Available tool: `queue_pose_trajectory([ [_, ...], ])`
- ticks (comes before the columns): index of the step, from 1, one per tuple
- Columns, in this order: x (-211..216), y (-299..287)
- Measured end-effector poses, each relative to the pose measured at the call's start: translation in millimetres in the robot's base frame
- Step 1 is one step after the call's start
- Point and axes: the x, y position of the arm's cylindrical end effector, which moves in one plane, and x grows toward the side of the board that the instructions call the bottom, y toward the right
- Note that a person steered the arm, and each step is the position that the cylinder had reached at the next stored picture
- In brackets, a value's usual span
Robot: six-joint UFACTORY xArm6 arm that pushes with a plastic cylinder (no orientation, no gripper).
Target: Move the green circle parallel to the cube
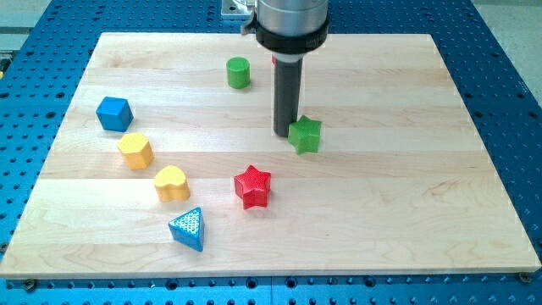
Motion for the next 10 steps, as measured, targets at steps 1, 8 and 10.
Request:
queue_pose_trajectory([
  [1, -3, 6],
  [8, -146, 54],
  [10, -106, 122],
])
